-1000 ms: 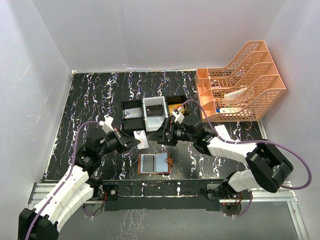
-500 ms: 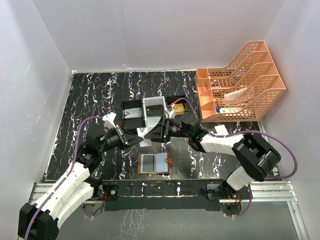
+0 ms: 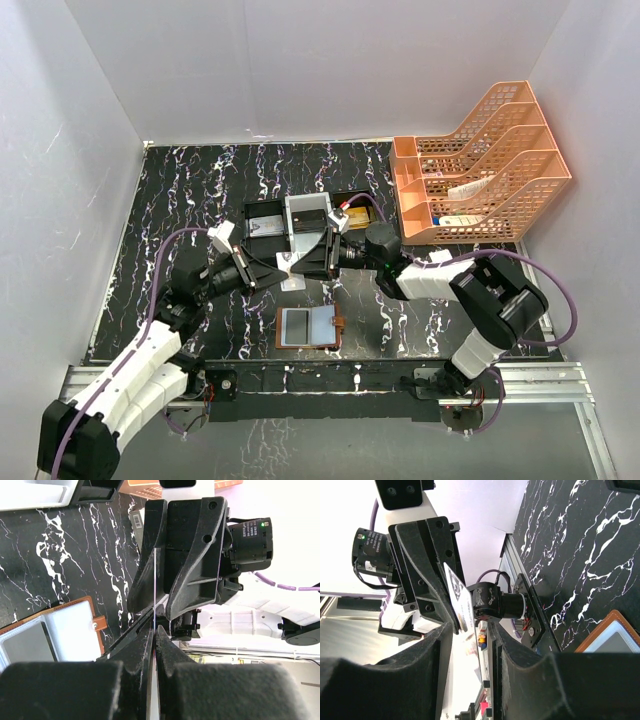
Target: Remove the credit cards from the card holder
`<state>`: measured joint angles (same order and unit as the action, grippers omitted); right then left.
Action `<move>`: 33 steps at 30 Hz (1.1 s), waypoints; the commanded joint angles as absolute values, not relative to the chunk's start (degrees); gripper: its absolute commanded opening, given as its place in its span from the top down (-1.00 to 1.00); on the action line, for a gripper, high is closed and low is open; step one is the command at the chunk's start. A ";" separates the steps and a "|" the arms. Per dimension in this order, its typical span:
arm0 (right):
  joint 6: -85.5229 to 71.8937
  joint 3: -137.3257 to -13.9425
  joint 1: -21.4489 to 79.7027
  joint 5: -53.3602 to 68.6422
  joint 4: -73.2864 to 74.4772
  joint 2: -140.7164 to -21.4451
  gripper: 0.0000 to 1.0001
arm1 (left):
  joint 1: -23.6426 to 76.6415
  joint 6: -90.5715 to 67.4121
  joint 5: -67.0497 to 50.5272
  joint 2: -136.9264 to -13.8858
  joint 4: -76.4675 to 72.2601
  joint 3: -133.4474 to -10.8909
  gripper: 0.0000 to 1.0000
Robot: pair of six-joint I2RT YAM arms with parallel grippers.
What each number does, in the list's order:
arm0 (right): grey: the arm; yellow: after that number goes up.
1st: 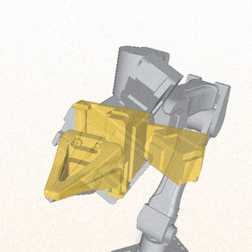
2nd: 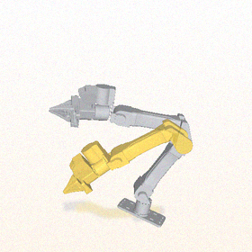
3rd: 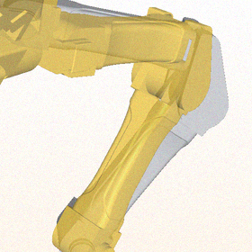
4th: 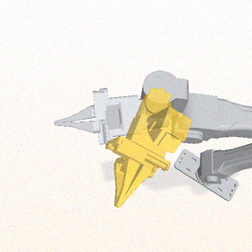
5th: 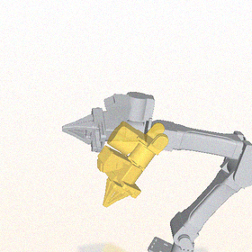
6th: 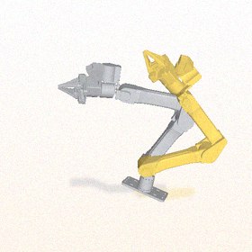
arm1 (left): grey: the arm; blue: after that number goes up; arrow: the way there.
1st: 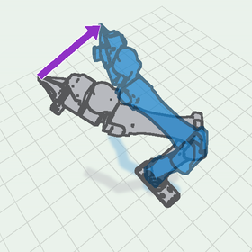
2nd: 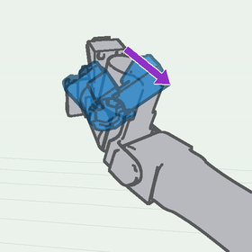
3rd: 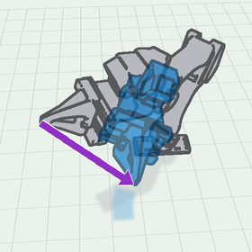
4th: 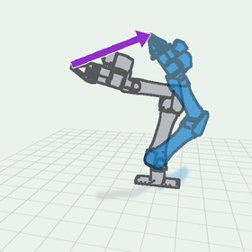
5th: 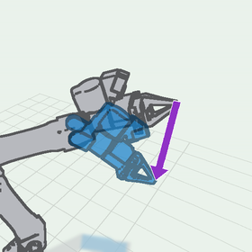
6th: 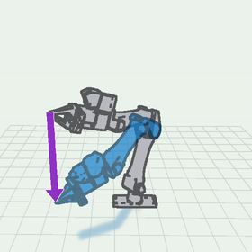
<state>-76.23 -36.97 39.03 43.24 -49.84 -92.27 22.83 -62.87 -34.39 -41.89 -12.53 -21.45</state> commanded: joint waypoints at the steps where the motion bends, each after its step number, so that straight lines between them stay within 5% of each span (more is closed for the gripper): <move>1: -77.26 -40.30 38.44 45.31 -56.29 -93.02 0.38 | 20.35 -63.34 -40.27 -43.26 -18.68 -23.10 1.00; 12: -78.93 -41.74 37.45 46.38 -59.32 -95.30 0.64 | 12.37 -67.86 -50.15 -45.96 -27.73 -20.43 1.00; 20: -79.17 -44.26 37.51 46.25 -58.95 -97.20 0.47 | 12.25 -68.51 -54.50 -50.14 -32.89 -21.10 1.00; 33: -82.68 -44.44 37.52 45.65 -63.78 -97.80 0.79 | 12.17 -66.99 -54.66 -51.18 -31.97 -20.98 1.00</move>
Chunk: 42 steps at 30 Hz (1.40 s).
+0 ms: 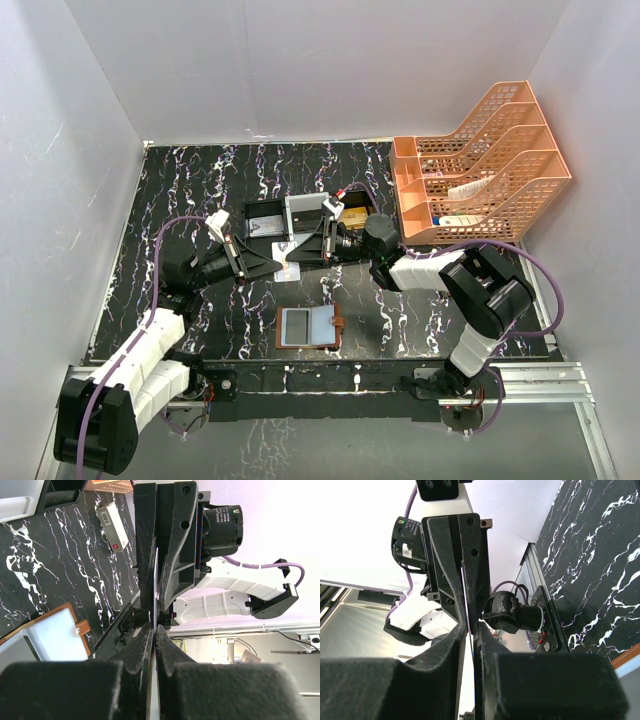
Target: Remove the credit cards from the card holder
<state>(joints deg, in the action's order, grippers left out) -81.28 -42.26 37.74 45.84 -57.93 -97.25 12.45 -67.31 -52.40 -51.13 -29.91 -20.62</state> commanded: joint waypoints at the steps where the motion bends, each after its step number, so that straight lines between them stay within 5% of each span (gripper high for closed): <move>1: -82.70 -44.47 37.48 45.88 -63.87 -97.90 0.80 | 12.21 -67.05 -54.55 -51.35 -32.18 -21.12 1.00; 12: -82.64 -43.48 37.61 46.80 -62.85 -97.08 0.92 | 11.91 -67.73 -52.80 -51.67 -33.31 -21.08 1.00; 19: -81.43 -44.06 37.96 47.00 -60.35 -96.49 0.77 | 11.89 -67.45 -52.38 -51.97 -33.27 -21.38 1.00; 25: -80.69 -43.73 38.00 46.42 -58.57 -95.46 1.00 | 11.91 -67.11 -51.47 -50.77 -32.03 -21.44 1.00; 31: -79.58 -44.83 38.00 46.40 -56.53 -94.12 1.00 | 11.88 -63.33 -50.71 -49.58 -25.57 -22.77 0.99; 36: -70.63 -47.95 38.03 44.42 -43.68 -91.23 1.00 | 11.95 -57.21 -47.44 -48.08 -15.66 -25.18 0.03; 42: -62.00 -50.33 38.04 38.28 -28.53 -87.82 1.00 | 11.95 -45.81 -34.53 -44.68 7.37 -33.15 -0.78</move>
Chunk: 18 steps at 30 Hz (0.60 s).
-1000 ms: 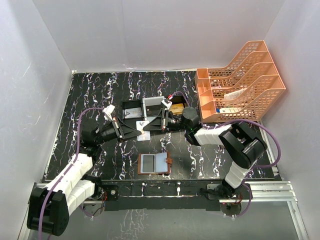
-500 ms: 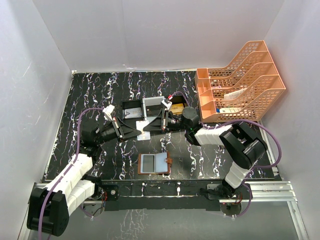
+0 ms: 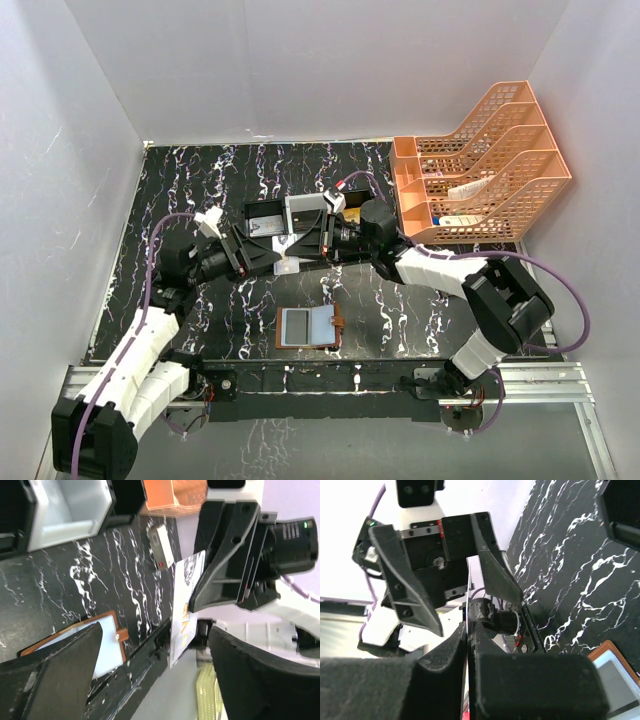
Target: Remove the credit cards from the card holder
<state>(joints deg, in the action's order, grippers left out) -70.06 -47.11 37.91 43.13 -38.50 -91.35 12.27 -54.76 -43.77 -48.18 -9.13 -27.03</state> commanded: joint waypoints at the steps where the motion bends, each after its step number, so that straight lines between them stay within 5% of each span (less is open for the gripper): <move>1: -60.90 -50.61 37.99 37.31 -26.74 -87.42 1.00 | 11.90 -44.63 -31.44 -43.95 10.85 -34.42 -0.90; 10: -47.45 -56.69 38.09 24.22 -9.72 -82.99 1.00 | 11.95 -35.10 -7.63 -46.69 32.19 -45.28 -0.97; 18: -26.07 -60.84 41.46 6.93 -3.17 -80.18 1.00 | 0.57 -29.53 -12.72 -55.08 31.83 -47.73 -0.97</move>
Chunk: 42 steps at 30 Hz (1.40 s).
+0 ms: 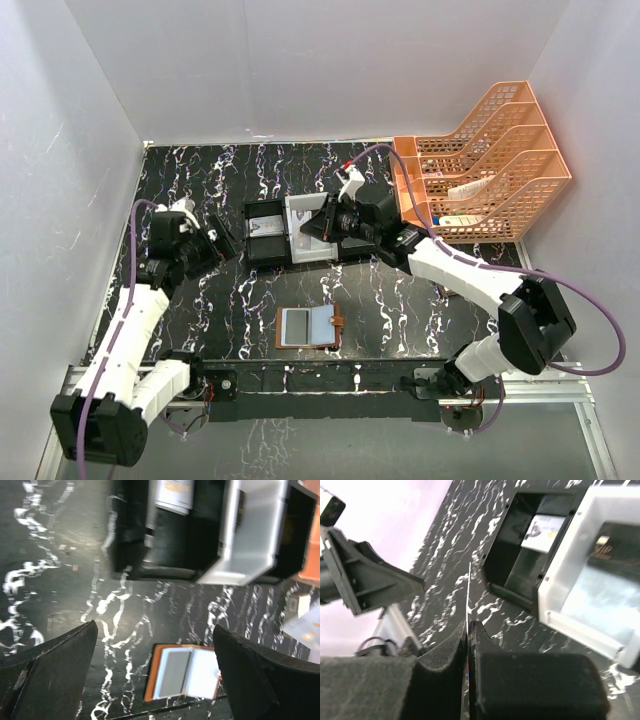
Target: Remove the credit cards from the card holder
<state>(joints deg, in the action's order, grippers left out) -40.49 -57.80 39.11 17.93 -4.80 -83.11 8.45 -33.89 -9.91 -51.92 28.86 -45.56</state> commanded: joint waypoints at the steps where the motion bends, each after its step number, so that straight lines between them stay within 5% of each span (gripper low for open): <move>1: -23.02 -60.89 42.64 5.23 -4.30 -80.08 1.00 | -2.52 -29.07 -15.25 -55.40 31.41 -47.62 -0.97; 12: 7.97 -69.08 51.15 -1.85 -9.65 -91.06 1.00 | -9.16 -25.32 -16.61 -47.78 31.23 -43.31 -0.97; 42: 22.32 -91.93 48.25 0.90 -4.20 -117.83 1.00 | -9.16 -24.44 -19.31 -45.00 28.29 -40.94 -0.97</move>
<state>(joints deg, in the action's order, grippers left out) 18.39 -88.23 48.53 1.06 -3.53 -116.66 -8.88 -25.47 -17.58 -45.91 28.95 -41.21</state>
